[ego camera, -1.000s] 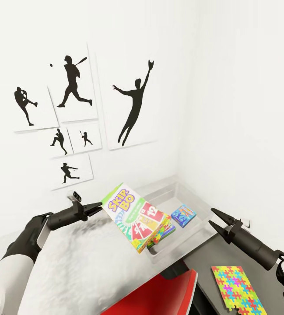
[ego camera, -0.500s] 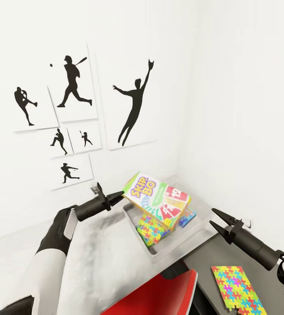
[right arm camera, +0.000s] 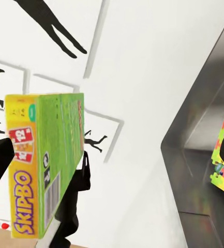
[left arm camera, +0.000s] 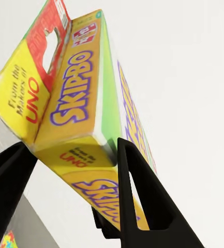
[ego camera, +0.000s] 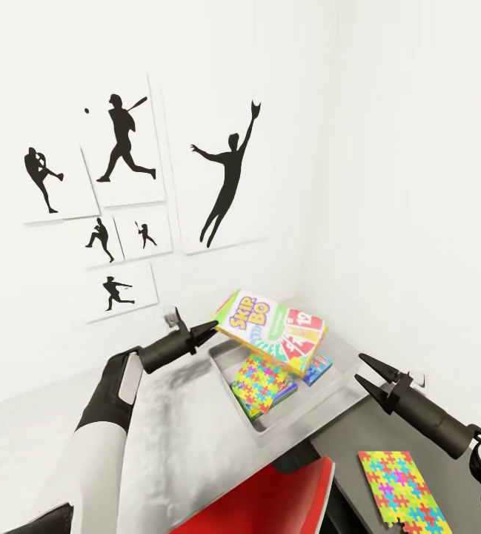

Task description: Put all the toys in the child's room - the three board games (two on the bed and one on the table), the two jigsaw puzzles on the table, and the tennis ball on the table - inside the toy box on the table in the child's room.

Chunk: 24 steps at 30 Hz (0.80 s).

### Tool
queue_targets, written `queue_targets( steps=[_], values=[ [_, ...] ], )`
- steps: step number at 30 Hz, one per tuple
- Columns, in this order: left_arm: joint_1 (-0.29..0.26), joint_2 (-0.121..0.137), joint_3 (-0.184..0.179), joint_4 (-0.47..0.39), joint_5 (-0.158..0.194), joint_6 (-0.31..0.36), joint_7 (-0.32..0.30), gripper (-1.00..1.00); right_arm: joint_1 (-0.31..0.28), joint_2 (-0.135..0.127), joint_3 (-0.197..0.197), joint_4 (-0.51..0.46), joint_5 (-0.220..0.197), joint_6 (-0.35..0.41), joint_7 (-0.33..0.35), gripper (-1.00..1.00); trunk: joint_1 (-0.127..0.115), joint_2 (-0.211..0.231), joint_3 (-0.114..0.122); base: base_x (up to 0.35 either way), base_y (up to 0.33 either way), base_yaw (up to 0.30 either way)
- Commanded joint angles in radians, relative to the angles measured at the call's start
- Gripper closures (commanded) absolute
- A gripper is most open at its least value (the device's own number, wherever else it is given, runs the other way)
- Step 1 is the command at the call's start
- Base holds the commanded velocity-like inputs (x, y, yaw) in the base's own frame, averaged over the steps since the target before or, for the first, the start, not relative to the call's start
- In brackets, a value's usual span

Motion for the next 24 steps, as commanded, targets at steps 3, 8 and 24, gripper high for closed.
queue_targets(
  steps=[3,8,24],
  values=[
    [-0.001,-0.017,0.003,0.0,0.002,-0.051,0.017,1.0,-0.001,0.0,-0.001,0.0,0.005,0.005,0.007,-1.0,0.001,-0.002,-0.002,0.0,0.0,0.0],
    [0.0,-0.017,0.001,0.001,0.012,-0.165,0.093,1.0,-0.001,0.0,-0.001,0.0,0.005,0.005,0.008,-1.0,0.001,-0.002,-0.002,0.0,0.0,0.0],
    [0.009,-0.017,-0.052,0.067,0.177,-0.389,0.319,1.0,-0.001,0.0,-0.024,0.0,0.005,0.006,0.009,-1.0,0.001,-0.002,-0.002,0.0,0.0,0.0]
  ],
)
